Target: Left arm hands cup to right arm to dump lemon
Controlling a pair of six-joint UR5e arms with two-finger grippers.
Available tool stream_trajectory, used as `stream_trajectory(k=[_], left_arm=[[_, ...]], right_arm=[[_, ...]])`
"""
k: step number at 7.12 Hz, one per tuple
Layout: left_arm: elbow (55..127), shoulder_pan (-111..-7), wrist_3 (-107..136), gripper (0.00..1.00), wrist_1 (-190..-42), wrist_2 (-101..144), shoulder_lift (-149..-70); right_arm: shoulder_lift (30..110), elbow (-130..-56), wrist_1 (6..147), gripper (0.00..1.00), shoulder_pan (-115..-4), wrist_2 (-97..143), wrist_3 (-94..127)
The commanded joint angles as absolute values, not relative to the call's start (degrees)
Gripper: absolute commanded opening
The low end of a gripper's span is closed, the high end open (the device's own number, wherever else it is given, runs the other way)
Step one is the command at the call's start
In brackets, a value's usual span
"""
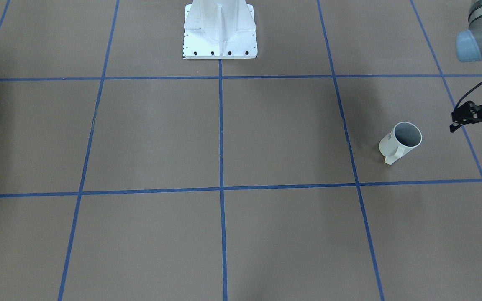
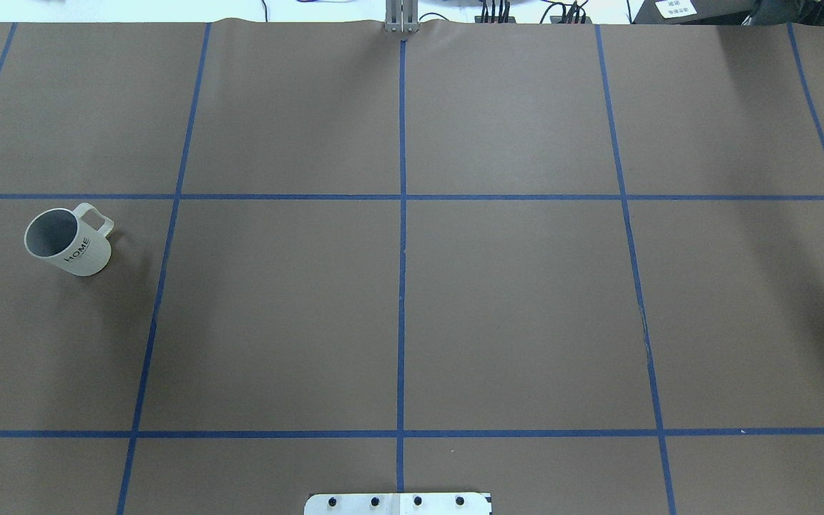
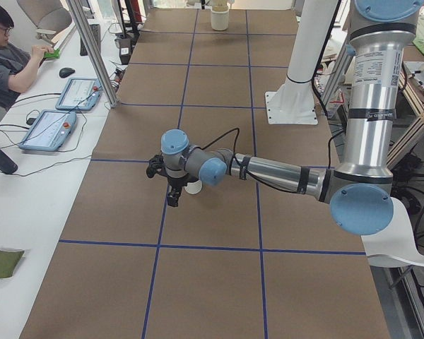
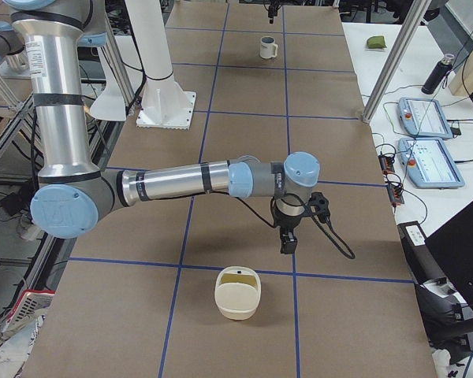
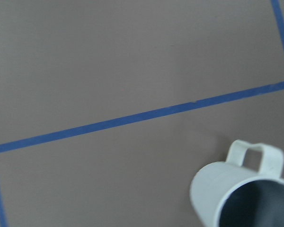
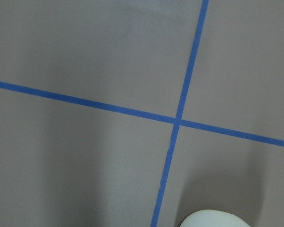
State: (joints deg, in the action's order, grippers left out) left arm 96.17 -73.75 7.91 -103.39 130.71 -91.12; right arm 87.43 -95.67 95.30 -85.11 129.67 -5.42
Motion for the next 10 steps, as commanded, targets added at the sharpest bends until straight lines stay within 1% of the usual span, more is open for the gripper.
stream_trajectory(k=[1,2,3,4,5,7,10], left_arm=[[95.45,-83.8,-5.67,1.0,-93.92,131.13,-90.53],[95.88,-87.68,-10.24,1.0,-88.91,131.13,-90.53],[95.98,-90.15,-13.59,1.0,-87.38,131.13,-87.92],[94.32,-91.48,-13.62,1.0,-87.97,130.87,-85.28],[93.35,-91.67,-12.58,1.0,-89.81,132.0,-85.25],[97.1,-91.93,-11.87,1.0,-90.71,133.41,-84.2],[97.38,-92.2,-12.3,1.0,-92.02,137.55,-84.72]], right_arm=[[90.26,-95.98,92.55,1.0,-85.87,130.51,-4.84],[90.26,-95.8,92.55,1.0,-85.78,130.69,-4.75],[90.26,-95.54,92.64,1.0,-85.78,130.61,-4.57],[90.26,-95.89,92.55,1.0,-85.78,130.69,-4.66],[90.44,-95.98,92.46,1.0,-85.78,131.56,-4.66],[90.35,-95.98,92.29,1.0,-85.78,131.84,-4.66],[90.35,-96.33,92.11,1.0,-85.78,132.01,-4.92]])
